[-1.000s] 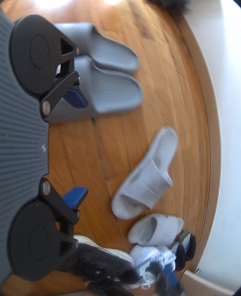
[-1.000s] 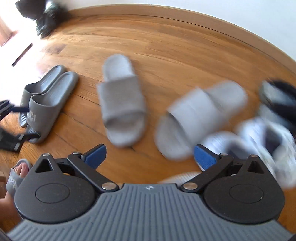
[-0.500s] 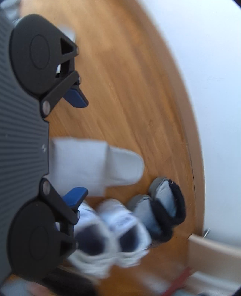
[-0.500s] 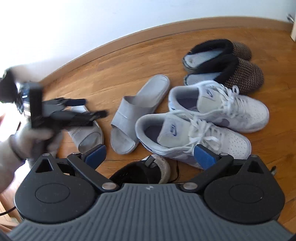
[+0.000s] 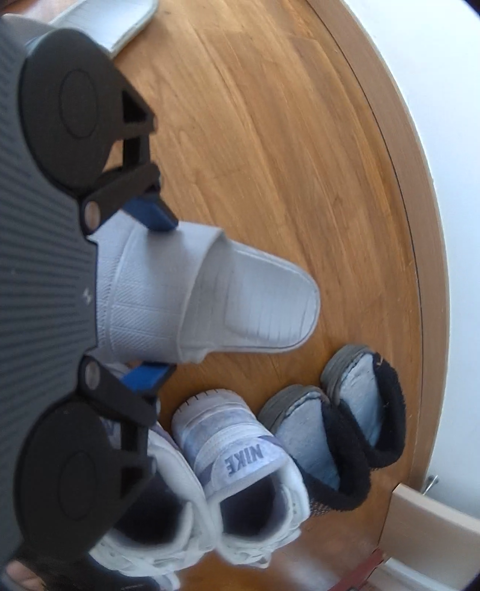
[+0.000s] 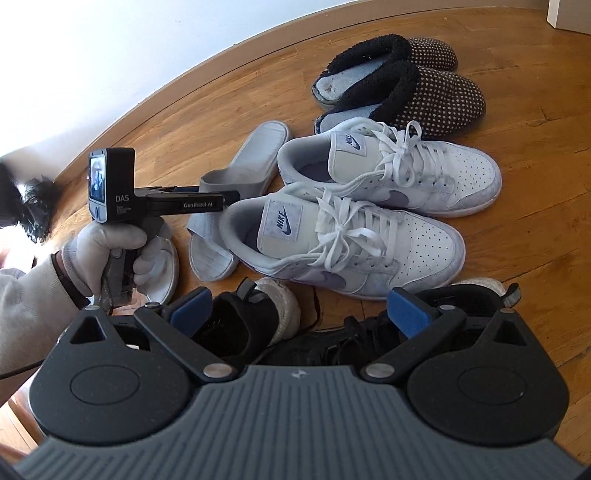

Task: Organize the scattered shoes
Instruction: 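Grasp a light grey slide strap with the left gripper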

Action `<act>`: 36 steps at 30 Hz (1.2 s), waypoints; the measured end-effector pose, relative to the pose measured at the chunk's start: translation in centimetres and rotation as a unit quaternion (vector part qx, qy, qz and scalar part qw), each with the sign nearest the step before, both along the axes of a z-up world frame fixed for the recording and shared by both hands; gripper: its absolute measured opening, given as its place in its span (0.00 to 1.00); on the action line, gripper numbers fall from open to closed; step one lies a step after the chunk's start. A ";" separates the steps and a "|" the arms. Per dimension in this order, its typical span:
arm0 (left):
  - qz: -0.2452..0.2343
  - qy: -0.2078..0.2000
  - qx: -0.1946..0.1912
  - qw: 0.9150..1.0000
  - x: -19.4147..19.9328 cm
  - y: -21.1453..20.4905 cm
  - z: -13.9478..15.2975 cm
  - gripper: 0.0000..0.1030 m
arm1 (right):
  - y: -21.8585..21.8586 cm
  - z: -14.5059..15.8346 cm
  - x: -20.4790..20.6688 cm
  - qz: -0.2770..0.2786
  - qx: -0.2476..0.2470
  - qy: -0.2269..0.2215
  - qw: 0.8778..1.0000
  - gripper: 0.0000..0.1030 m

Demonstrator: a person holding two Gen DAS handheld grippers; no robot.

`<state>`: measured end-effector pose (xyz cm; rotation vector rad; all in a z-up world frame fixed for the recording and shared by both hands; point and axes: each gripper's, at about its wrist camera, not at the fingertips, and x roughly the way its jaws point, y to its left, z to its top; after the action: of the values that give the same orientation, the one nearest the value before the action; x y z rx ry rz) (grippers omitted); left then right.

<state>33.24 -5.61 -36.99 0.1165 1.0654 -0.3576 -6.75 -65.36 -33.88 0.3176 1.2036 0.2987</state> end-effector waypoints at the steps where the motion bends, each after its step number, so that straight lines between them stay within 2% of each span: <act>1: 0.003 -0.002 -0.003 1.000 -0.1 0.1 0.3 0.62 | 0.0 0.0 0.0 -0.002 0.001 0.000 1.000 0.99; 5: 0.020 -0.012 -0.038 0.999 -0.1 1.1 3.2 0.61 | 0.6 0.0 -0.1 0.000 0.003 -0.003 1.000 0.99; 7: 0.040 -0.026 -0.078 0.996 -0.2 2.5 6.3 0.62 | 1.1 0.3 0.0 0.004 0.005 -0.010 1.000 0.99; 10: 0.076 -0.065 -0.111 0.989 -2.0 6.2 11.3 0.66 | 2.2 0.6 0.2 0.008 0.015 -0.017 1.000 0.99; 12: 0.105 -0.101 -0.111 0.983 -3.5 8.9 13.8 0.72 | 3.3 0.8 0.4 0.018 0.019 -0.022 0.999 0.99; 13: 0.127 -0.125 -0.098 0.979 -4.9 10.8 15.0 0.74 | 3.7 0.9 0.4 0.023 0.019 -0.024 0.999 0.99; 14: 0.149 -0.150 -0.085 0.974 -6.3 12.7 16.3 0.77 | 4.8 1.1 0.3 0.036 0.019 -0.028 0.999 0.99; 15: 0.188 -0.169 -0.072 0.965 -8.1 15.3 17.0 0.78 | 5.5 1.2 0.3 0.045 0.019 -0.029 0.998 1.00; 16: 0.217 -0.166 -0.061 0.960 -9.2 17.3 17.0 0.80 | 6.0 1.2 0.2 0.052 0.018 -0.029 0.998 1.00; 18: 0.247 -0.134 -0.049 0.958 -10.7 20.4 15.4 0.85 | 8.3 1.1 0.1 0.079 0.012 -0.030 0.996 1.00; 22: 0.223 -0.051 -0.069 0.971 -13.7 24.5 9.5 0.85 | 13.3 0.9 0.0 0.141 0.004 -0.035 0.989 1.00; 24: 0.239 -0.036 -0.051 0.969 -15.3 25.6 8.4 0.85 | 17.9 1.0 -0.2 0.205 0.000 -0.041 0.978 1.00; 26: 0.244 -0.038 -0.045 0.968 -17.2 26.7 9.3 0.85 | 22.1 0.9 -0.6 0.264 -0.010 -0.033 0.964 1.00; 28: 0.257 -0.051 -0.071 0.963 -19.8 29.1 11.6 0.85 | 25.4 0.9 -1.1 0.300 -0.014 -0.027 0.953 0.99; 29: 0.258 -0.060 -0.077 0.961 -20.4 29.7 12.4 0.85 | 28.8 0.9 -1.3 0.334 -0.012 -0.020 0.942 0.99; 31: 0.271 -0.100 -0.073 0.955 -22.4 31.8 14.2 0.87 | 32.3 1.4 -0.9 0.347 -0.008 -0.028 0.937 0.99; 32: 0.281 -0.108 -0.068 0.951 -22.6 32.1 14.6 0.90 | 33.2 1.7 -0.8 0.342 -0.011 -0.032 0.939 0.99; 33: 0.306 -0.117 -0.063 0.943 -23.3 33.2 15.0 0.92 | 35.0 2.3 0.0 0.330 -0.010 -0.039 0.943 0.99; 36: 0.363 -0.103 -0.096 0.921 -23.6 35.5 14.6 0.92 | 38.4 3.5 2.0 0.316 0.029 -0.049 0.947 0.99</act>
<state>9.59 29.92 -22.36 -0.4072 0.7909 0.2238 -4.76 -26.93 -30.37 -0.0464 1.1743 0.8972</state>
